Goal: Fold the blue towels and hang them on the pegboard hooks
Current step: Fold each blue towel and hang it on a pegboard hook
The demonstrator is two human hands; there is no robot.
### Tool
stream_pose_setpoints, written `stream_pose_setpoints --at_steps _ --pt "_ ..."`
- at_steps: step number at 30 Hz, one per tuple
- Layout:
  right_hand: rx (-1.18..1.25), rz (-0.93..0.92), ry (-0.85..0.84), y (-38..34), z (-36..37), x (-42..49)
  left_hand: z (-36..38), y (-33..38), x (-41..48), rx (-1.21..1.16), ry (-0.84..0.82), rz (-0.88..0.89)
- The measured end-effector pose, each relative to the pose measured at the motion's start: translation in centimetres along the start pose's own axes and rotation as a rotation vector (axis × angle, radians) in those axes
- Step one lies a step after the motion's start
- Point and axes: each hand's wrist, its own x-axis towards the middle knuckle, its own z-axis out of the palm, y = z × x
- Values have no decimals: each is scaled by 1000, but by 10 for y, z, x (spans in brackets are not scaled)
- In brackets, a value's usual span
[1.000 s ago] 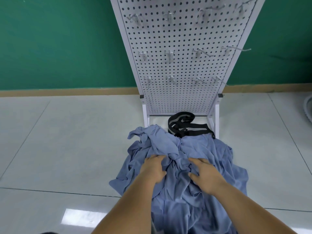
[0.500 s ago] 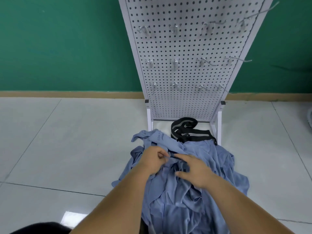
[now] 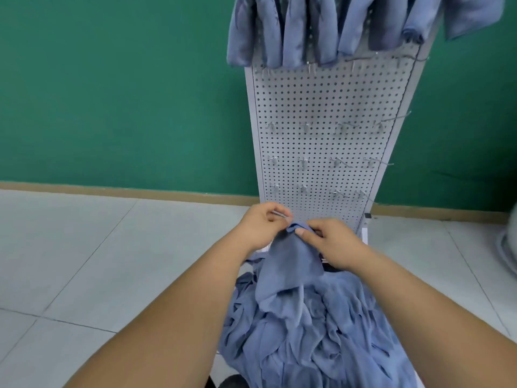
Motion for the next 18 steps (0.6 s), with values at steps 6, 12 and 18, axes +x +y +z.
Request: stream_pose_setpoints --at_steps 6,12,18 --pt "-12 -60 3 -50 -71 -20 5 62 -20 -105 -45 161" --pt "-139 -11 -20 -43 -77 -50 8 65 -36 -23 -69 171" --pt "-286 -66 209 -44 -87 -54 4 57 -44 400 11 207"
